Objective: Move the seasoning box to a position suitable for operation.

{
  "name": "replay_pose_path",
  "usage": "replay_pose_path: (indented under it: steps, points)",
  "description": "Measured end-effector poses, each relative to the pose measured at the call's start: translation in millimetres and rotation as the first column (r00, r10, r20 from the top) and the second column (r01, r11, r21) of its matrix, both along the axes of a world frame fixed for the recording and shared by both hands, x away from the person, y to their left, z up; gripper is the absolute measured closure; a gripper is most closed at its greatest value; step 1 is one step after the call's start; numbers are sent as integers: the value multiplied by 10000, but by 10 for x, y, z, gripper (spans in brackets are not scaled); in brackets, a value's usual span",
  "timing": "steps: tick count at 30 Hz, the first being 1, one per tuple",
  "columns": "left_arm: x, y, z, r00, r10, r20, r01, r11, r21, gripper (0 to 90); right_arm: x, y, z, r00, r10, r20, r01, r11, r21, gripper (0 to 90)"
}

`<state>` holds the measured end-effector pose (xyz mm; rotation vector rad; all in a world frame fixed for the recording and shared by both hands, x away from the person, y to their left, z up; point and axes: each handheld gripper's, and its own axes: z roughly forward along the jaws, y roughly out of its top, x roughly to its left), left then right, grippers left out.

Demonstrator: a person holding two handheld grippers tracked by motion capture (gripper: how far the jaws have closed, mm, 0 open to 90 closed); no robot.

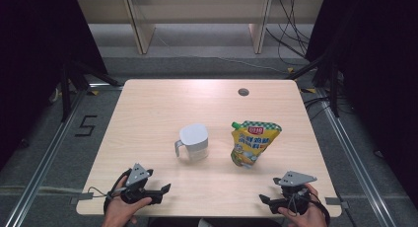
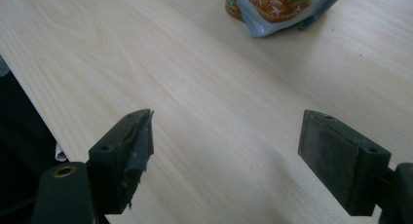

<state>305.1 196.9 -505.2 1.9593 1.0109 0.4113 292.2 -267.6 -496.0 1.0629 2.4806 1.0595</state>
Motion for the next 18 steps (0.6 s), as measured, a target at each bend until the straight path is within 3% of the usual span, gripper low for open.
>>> replay_pose_path:
  steps: [4,5,6,18]
  points:
    - [8,28,21,9997,-253,49,250,9984,503,156,1,-11,-7,9998,-130,149,131,9999,-106,211]
    - [8,28,21,9997,-253,49,250,9984,503,156,1,-11,-7,9998,-130,149,131,9999,-106,211]
    - [5,6,11,9999,-85,89,83,9997,222,156,2,-11,-6,9998,-137,156,138,9999,-86,211]
    - [10,10,23,9999,-63,161,59,9996,277,157,9,-19,0,9998,-54,195,55,10000,-51,207]
